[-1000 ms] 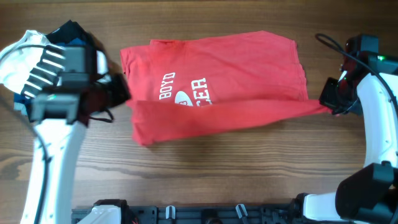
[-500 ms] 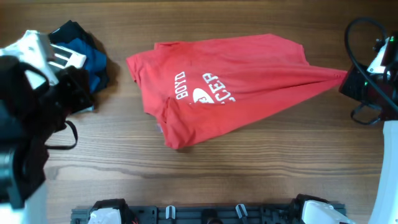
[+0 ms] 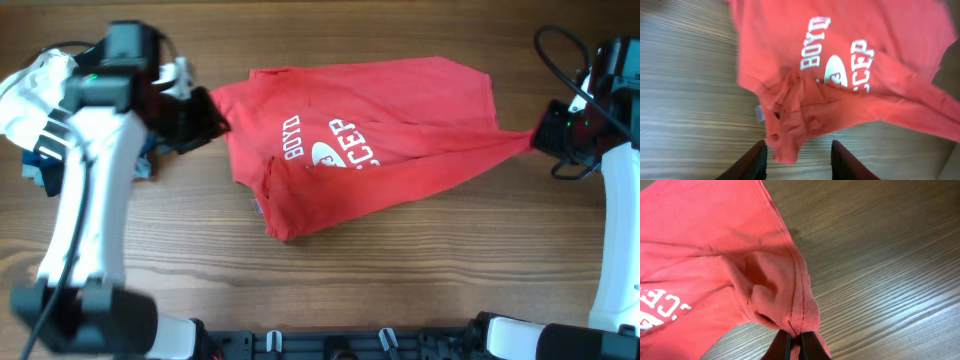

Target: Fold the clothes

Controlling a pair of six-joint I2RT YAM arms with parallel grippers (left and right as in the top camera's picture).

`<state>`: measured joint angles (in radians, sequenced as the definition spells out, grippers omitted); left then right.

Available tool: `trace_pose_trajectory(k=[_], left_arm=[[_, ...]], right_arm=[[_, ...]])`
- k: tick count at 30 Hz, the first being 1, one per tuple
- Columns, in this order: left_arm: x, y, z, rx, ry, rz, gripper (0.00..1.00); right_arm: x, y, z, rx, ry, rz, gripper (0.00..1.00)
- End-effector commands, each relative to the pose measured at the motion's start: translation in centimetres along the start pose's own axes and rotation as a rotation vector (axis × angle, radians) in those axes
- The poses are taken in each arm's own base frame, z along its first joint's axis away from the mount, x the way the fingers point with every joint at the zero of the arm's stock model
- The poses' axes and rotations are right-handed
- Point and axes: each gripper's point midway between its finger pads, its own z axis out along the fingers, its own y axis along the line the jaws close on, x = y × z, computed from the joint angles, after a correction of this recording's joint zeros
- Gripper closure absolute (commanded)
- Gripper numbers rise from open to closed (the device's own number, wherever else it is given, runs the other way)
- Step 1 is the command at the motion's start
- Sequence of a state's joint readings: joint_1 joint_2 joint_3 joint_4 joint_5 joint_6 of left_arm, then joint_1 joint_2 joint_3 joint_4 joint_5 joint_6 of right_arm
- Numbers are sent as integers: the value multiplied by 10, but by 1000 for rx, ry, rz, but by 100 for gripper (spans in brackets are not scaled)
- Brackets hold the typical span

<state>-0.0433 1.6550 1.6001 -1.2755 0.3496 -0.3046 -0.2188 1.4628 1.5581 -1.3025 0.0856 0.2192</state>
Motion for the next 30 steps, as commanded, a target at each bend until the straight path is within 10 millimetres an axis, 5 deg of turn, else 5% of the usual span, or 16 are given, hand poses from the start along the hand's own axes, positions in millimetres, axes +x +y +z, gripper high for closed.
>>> trace_pose_trajectory(k=[1,6,11,30], left_arm=[[11,-17,54,0,138,13,59],[21,-26,115,-44,250,12,60],[31,-18,147,-99,322,-65,60],[39,7,166,-190,328,-67,59]], right_arm=[[3,0,7,-2,24,-7,96],[2,-1,7,2,23,-8,96],[2,-2,7,7,22,-11,96],[2,-2,7,9,21,-11,96]])
